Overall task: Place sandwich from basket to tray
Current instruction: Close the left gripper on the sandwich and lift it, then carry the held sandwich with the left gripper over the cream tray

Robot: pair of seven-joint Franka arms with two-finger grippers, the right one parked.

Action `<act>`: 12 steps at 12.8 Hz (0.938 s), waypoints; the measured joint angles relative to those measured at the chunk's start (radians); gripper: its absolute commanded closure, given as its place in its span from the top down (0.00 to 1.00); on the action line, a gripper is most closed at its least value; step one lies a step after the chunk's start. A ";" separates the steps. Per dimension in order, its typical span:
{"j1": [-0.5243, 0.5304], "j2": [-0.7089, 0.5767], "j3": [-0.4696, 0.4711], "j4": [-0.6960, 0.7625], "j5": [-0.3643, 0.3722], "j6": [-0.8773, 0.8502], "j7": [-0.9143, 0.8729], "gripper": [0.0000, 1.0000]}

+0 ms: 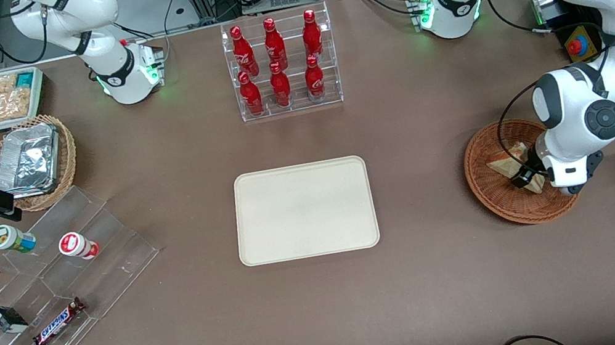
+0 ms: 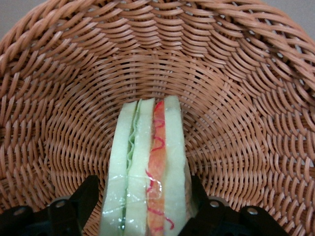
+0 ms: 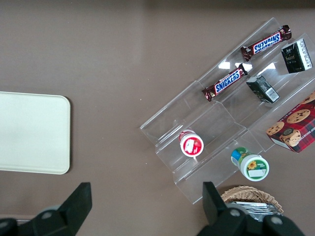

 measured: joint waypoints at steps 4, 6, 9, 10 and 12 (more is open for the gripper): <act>0.000 -0.009 -0.003 0.007 0.000 -0.011 0.010 0.35; 0.000 -0.029 -0.003 0.056 0.000 -0.122 0.074 0.36; -0.001 -0.060 -0.005 0.186 0.000 -0.321 0.175 0.44; -0.008 -0.064 -0.006 0.227 0.000 -0.361 0.202 0.43; -0.044 -0.064 -0.011 0.280 0.000 -0.387 0.219 0.42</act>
